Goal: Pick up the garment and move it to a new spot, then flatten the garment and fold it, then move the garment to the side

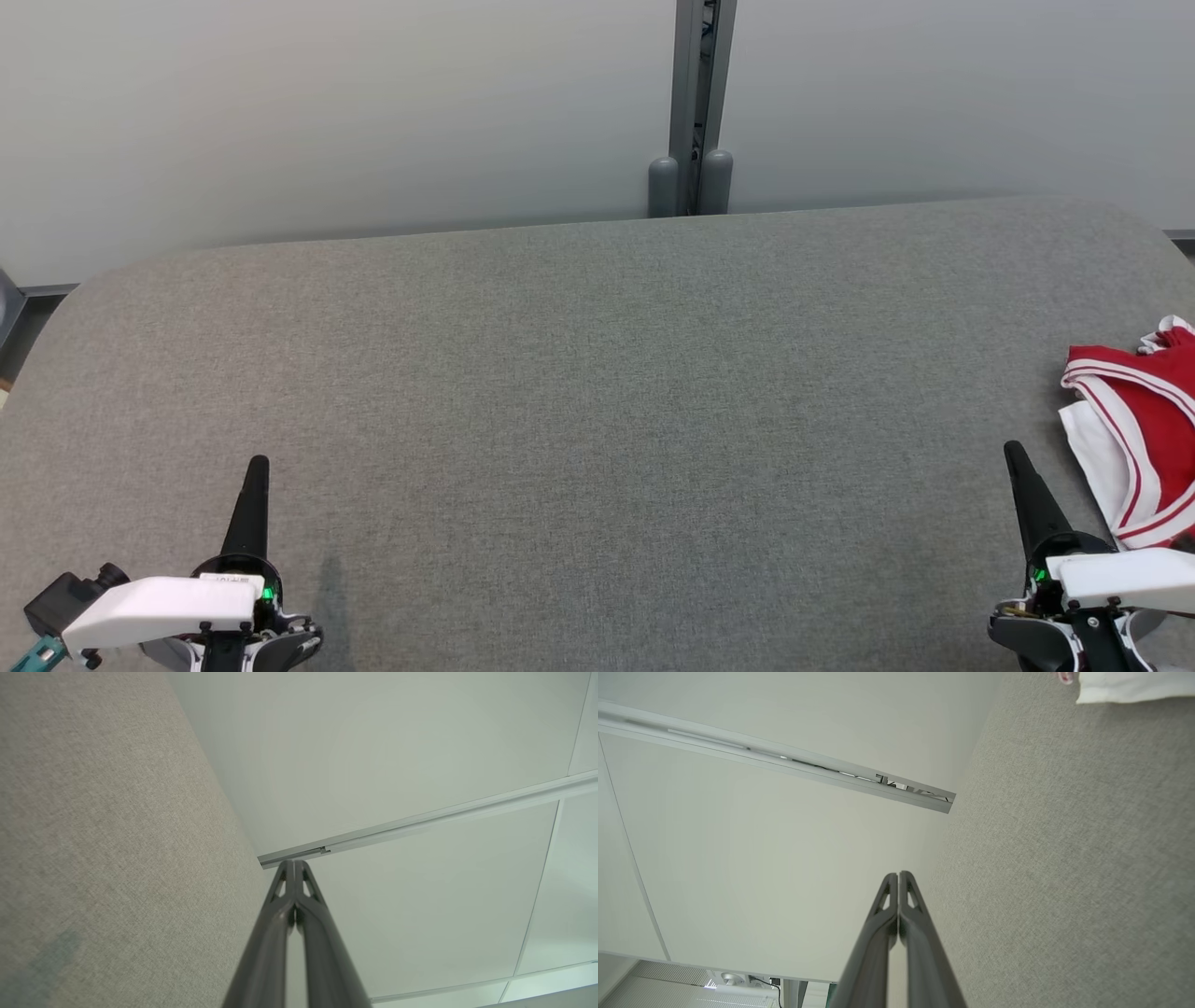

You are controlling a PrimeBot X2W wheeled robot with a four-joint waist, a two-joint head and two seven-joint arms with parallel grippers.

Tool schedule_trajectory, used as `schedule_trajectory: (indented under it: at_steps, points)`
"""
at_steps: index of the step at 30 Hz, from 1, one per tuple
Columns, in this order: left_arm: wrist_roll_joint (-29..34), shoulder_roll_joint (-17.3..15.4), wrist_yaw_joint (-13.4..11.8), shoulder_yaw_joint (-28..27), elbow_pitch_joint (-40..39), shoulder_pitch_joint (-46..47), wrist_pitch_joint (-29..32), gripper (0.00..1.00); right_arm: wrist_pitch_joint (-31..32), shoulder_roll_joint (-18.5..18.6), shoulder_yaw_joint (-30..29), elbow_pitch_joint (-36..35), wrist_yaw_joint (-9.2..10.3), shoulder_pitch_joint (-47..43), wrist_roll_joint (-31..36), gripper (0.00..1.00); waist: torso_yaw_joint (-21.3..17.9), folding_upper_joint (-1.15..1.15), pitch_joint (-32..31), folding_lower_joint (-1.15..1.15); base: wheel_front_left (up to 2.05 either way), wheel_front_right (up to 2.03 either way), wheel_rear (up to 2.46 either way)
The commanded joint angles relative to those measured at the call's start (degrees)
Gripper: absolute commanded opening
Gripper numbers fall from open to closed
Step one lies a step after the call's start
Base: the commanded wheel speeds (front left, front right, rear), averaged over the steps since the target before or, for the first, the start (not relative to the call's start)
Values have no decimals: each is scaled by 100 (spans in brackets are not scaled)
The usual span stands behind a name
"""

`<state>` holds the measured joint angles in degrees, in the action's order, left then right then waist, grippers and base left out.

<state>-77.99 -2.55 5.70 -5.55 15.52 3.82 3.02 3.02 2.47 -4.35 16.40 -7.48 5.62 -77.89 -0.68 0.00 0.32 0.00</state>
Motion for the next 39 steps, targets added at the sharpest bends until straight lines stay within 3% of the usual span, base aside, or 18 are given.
schedule_trajectory:
  at_steps: [1,30,39]
  points:
    - [-112,-36,37,-32,-58,136,32,0,35,51,-28,-65,-2,92,-123,0,2,0,0,0,0,0,0]
    - [-1373,-47,197,-107,-152,281,347,0,355,64,-220,-244,-2,80,-1381,0,62,0,-13,0,0,0,0]
    - [-1447,-47,196,-112,-158,286,373,0,371,64,-232,-258,-2,80,-1459,0,68,0,-14,0,0,0,0]
